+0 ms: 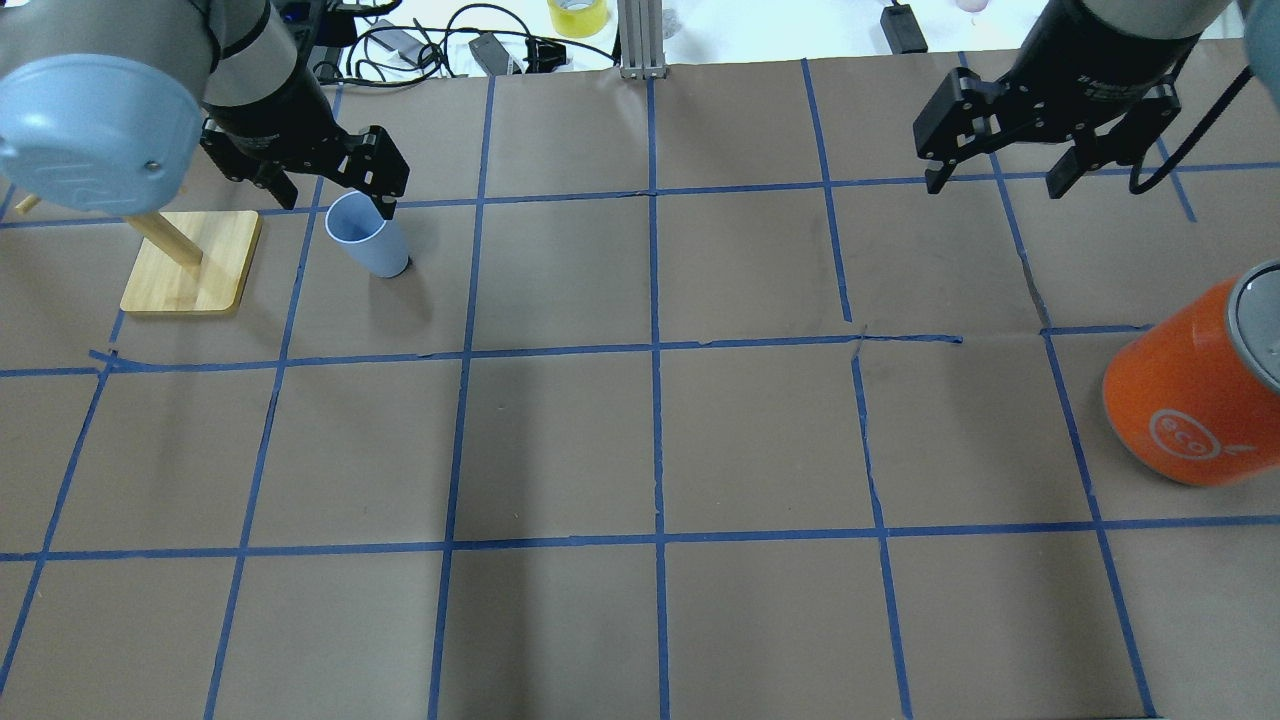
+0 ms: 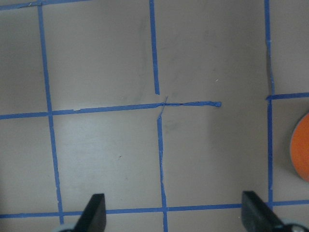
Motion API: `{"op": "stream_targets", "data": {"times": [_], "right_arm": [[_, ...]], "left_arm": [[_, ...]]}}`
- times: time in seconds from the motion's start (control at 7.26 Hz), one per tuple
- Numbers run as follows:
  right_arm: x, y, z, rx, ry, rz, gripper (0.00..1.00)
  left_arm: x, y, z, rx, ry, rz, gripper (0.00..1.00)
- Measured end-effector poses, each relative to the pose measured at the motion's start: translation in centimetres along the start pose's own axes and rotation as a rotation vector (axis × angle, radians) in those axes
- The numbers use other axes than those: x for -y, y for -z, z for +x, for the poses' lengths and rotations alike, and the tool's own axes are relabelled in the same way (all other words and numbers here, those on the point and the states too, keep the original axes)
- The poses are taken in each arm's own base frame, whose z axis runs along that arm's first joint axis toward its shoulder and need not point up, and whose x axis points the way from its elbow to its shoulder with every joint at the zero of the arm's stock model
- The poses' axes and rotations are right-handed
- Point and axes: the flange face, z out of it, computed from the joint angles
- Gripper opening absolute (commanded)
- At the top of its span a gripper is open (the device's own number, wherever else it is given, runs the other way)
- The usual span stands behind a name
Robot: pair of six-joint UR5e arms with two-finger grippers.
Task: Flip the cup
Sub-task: 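Open the left gripper and raise it off the upright cup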
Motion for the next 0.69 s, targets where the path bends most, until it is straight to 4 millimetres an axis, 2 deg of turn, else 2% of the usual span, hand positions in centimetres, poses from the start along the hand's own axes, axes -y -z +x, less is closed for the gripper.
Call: {"op": "stream_targets", "data": {"times": [0.14, 0.28, 0.69], "right_arm": [[-0.3, 0.4, 0.4, -0.024, -0.006, 0.004, 1.00], [-0.6, 0.4, 0.1, -0.035, -0.002, 0.006, 1.00], [-1.8, -0.6, -4.5, -0.084, 0.088, -0.004, 1.00]], "left_arm": [[-2.1, 2.2, 0.6, -0.001, -0.004, -0.003, 0.97], [-3.2, 3.6, 0.8, 0.000, -0.005, 0.003, 0.97], [-4.2, 4.8, 0.9, -0.004, -0.005, 0.018, 1.00]]}}
